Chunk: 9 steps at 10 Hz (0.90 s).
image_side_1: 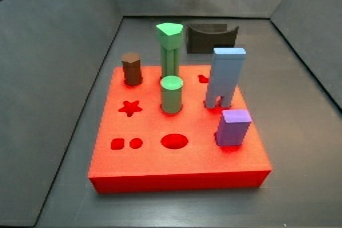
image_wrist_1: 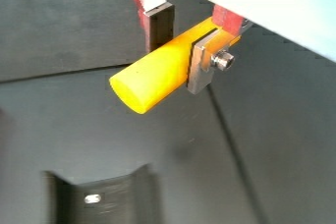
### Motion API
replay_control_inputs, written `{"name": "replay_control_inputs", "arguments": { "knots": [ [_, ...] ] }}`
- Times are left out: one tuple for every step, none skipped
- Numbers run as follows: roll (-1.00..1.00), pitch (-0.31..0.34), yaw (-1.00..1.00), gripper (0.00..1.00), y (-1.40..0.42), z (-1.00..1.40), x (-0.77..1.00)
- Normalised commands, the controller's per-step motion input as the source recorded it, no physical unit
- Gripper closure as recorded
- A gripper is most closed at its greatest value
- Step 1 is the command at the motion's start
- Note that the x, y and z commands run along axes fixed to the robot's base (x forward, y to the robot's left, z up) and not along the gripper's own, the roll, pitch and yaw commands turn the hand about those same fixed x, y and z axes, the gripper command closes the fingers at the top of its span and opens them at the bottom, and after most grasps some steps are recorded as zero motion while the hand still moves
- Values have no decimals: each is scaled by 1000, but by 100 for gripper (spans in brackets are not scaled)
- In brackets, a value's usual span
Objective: Pick up the oval object. Move up. Place the oval object on the fixture. Regrasp the oval object. Move to above the board. Insert the oval object.
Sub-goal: Place the oval object on the fixture.
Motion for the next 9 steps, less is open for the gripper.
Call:
{"name": "replay_control_inputs", "arguments": {
  "knots": [
    [104, -126, -1000, 100, -1000, 32, 225],
    [139, -151, -1000, 100, -1000, 34, 203],
    [156, -162, -1000, 100, -1000, 36, 195],
    [204, -189, -1000, 100, -1000, 35, 168],
    [252, -220, -936, 100, -896, 29, 121],
    [234, -193, -683, 100, -657, 28, 57],
    [214, -177, -523, 100, -497, 26, 22],
    [178, -153, -291, 100, -187, 19, -26],
    [-1000, -16, -218, 100, 133, -36, 732]
  ]
}}
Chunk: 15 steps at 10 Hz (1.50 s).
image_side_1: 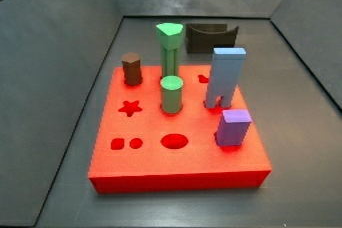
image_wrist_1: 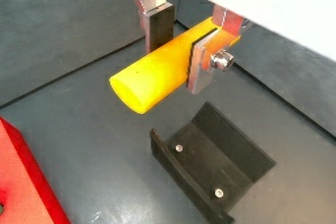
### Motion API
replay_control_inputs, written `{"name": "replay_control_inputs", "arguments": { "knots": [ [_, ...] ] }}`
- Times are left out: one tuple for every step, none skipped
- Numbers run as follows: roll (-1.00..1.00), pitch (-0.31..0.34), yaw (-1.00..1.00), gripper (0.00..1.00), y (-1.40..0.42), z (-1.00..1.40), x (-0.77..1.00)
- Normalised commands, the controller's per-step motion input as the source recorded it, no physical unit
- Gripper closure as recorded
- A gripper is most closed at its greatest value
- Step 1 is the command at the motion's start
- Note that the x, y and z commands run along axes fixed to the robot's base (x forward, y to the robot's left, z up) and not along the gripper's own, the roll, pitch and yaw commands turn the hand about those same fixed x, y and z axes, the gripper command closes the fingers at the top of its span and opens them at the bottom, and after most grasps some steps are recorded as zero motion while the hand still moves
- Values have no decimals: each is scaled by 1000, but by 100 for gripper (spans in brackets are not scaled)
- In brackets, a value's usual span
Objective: Pick up the oval object. Move up. Place the oval object on the fixture. Regrasp the oval object. Move to above the board. Insert the oval object.
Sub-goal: Place the oval object on the fixture.
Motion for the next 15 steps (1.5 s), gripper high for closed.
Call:
{"name": "replay_control_inputs", "arguments": {
  "knots": [
    [-1000, 4, -190, 100, 162, -59, 686],
    [-1000, 18, -187, 100, 161, -71, 637],
    [-1000, 41, -179, 100, 85, -31, 528],
    [-1000, 51, -177, 100, 68, -11, 476],
    [-1000, 61, -176, 100, 59, -19, 354],
    [-1000, 63, -177, 100, 53, -18, 282],
    [-1000, 65, -179, 100, 51, -14, 210],
    [-1000, 68, -182, 100, 47, -17, 137],
    [-1000, 60, -190, 100, 50, -12, 78],
    [-833, 31, -173, 100, 46, -13, 56],
    [-658, 16, -148, 100, 46, -19, 67],
    [-427, 11, -119, 100, 45, -22, 77],
    [-317, 10, -105, 100, 43, -19, 79],
    [-1000, 170, -43, 100, 131, -1000, 131],
    [-1000, 162, -43, 100, 135, -1000, 129]
  ]
}}
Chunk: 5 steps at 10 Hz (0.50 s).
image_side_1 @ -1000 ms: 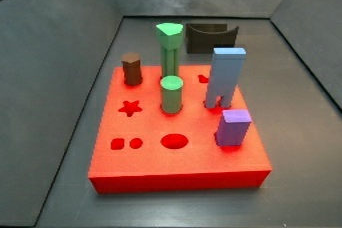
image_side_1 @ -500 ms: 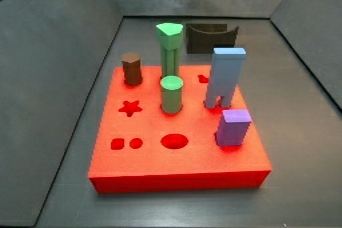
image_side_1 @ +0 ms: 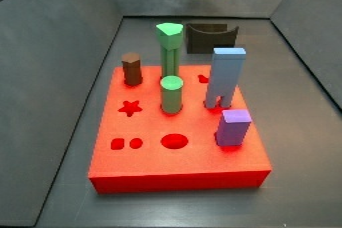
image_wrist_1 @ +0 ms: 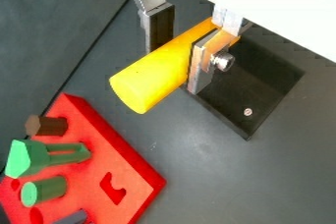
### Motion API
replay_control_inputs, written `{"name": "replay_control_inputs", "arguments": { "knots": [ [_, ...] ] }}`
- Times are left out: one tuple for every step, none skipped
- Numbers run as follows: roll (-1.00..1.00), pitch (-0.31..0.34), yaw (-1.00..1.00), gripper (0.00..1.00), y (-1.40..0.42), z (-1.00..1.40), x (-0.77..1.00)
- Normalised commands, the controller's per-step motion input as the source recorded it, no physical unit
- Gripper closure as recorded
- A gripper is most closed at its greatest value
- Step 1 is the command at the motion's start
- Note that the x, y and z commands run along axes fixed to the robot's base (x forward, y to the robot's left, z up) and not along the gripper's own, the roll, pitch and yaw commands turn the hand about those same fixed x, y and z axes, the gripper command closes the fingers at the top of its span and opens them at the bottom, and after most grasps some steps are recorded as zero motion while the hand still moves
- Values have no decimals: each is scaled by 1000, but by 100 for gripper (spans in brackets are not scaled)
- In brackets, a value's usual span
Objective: Pick up the oval object. Move up. Place the oval object on the fixture. Regrasp the oval object. Move to above the board. Insert the oval object.
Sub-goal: Place the oval object on the fixture.
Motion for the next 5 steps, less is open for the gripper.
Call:
{"name": "replay_control_inputs", "arguments": {
  "knots": [
    [-1000, 194, -92, 100, 139, -1000, 145],
    [-901, 202, -121, 100, 134, -1000, 156],
    [-692, 168, -157, 100, 137, -1000, 162],
    [-584, 143, -175, 100, 137, -1000, 166],
    [-366, 101, -194, 100, 140, -1000, 175]
  ]
}}
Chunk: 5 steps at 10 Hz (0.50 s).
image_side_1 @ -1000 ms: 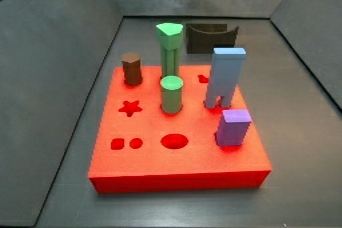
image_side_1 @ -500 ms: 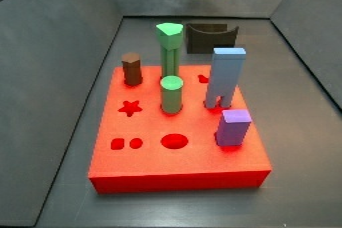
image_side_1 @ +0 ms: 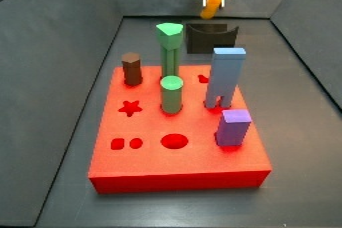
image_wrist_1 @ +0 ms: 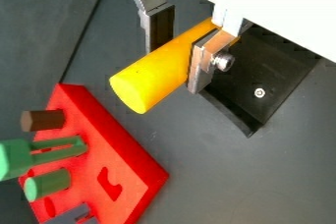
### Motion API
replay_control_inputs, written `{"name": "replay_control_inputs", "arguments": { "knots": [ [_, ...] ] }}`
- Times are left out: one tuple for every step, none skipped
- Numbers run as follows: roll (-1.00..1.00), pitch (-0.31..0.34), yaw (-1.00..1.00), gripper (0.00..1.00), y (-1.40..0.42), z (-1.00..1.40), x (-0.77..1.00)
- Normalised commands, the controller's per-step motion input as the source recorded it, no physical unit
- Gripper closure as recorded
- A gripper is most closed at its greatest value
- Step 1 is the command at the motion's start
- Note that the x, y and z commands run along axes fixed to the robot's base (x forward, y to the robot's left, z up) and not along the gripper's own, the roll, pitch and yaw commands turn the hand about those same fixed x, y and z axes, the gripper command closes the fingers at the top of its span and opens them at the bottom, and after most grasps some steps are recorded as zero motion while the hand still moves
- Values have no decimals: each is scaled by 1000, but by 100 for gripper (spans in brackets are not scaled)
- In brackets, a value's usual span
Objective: Pick up the oval object. Move up. Place the oval object on the fixture. Regrasp the oval object. Move to above the board. Insert the oval object.
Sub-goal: Place the oval object on the fixture.
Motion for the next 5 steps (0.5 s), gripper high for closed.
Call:
{"name": "replay_control_inputs", "arguments": {
  "knots": [
    [-240, 74, -195, 100, 132, -1000, 183],
    [-159, 29, -187, 100, 120, -913, 173],
    [-150, 8, -179, 100, 105, -780, 149],
    [-153, -23, -158, 100, 79, -532, 118],
    [-152, -49, -130, 100, 62, -309, 101]
  ]
}}
